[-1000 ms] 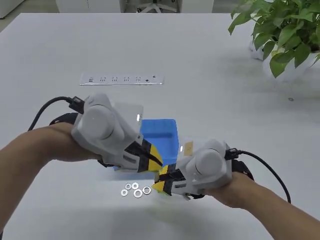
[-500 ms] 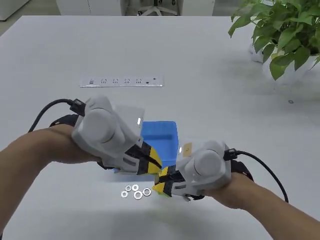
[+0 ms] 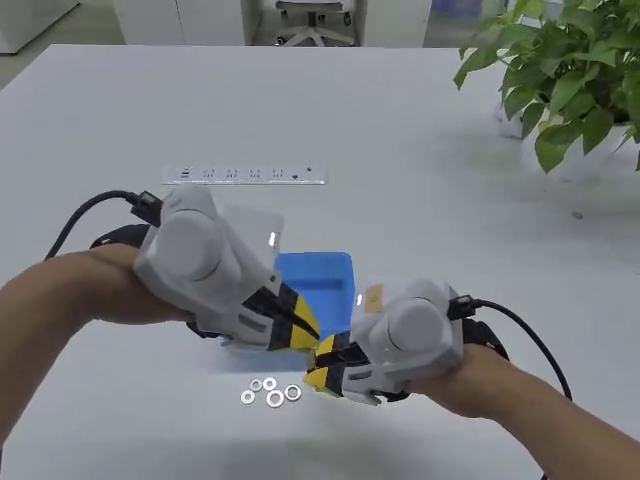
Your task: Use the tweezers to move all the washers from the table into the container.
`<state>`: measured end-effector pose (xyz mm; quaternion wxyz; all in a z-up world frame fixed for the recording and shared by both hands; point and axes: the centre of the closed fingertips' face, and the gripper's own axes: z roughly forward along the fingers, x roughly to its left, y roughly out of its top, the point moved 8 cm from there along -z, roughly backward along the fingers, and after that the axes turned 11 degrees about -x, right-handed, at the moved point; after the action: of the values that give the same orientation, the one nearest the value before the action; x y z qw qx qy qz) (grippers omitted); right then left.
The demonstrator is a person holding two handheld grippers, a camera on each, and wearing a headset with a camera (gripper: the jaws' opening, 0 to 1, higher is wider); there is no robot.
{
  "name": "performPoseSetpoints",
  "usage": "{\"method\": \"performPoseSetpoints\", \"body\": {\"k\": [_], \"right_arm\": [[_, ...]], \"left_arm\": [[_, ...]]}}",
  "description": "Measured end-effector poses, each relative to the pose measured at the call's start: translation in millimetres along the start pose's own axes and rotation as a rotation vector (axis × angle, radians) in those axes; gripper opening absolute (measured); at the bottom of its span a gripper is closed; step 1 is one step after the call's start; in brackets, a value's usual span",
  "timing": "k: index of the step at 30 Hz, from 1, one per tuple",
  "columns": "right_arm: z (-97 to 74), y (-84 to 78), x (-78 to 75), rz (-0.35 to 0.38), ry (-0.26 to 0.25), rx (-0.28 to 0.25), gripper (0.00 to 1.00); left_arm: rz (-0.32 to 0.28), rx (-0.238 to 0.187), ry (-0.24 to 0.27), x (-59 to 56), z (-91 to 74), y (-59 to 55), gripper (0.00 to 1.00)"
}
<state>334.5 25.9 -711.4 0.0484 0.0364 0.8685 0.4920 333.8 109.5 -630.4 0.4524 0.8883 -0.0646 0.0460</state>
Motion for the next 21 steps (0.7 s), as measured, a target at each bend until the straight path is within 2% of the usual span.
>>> {"method": "performPoseSetpoints", "body": {"k": [12,21], "right_arm": [[-10.5,24.9,-1.6,-0.034,-0.01,-0.012,0.1],[-17.5,43.7,-13.8,-0.07,-0.024,-0.024,0.1]], "left_arm": [[0.015,-0.004,0.018,-0.4,-20.0,20.8,0.06],[0.044,-0.002,0.04,9.4,-33.6,34.8,0.06]]}}
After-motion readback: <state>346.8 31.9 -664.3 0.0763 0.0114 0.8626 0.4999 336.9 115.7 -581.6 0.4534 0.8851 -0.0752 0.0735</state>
